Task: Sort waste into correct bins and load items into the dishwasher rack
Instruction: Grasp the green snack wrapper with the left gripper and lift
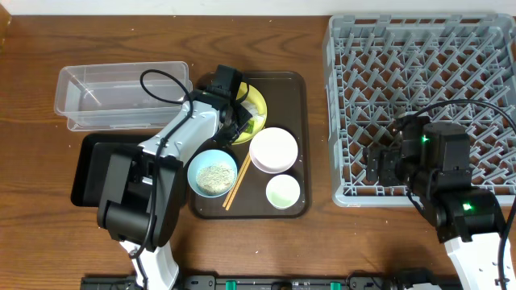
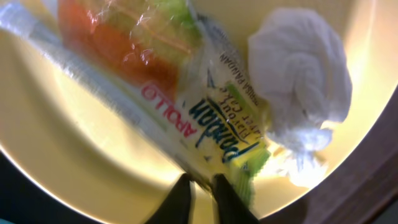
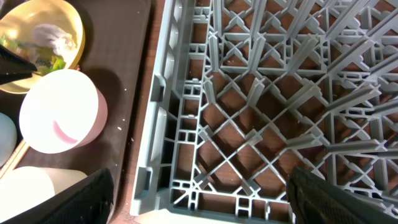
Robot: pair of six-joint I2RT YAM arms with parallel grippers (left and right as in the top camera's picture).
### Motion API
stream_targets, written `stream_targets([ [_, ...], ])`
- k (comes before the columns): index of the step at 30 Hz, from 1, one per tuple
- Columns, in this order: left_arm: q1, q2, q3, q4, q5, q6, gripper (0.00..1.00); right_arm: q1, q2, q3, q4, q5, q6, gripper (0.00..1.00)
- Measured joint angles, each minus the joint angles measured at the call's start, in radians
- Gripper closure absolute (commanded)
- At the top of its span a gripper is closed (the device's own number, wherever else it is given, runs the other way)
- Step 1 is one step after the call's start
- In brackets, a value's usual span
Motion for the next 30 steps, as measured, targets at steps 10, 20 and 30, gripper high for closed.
stream_targets([
  [10, 0.0, -0.001, 0.0, -0.04, 0.0, 0.025, 0.94, 0.0, 0.0, 0.0, 0.0, 0.0, 0.0, 0.12],
  [20, 0.0, -0.164, -0.002, -0.049, -0.024, 0.17, 0.94, 0.0, 0.0, 0.0, 0.0, 0.0, 0.0, 0.12],
  [30, 0.144, -0.333, -0.003, 0.053, -0.095, 0.367, 0.94, 0.0, 0.0, 0.0, 0.0, 0.0, 0.0, 0.12],
])
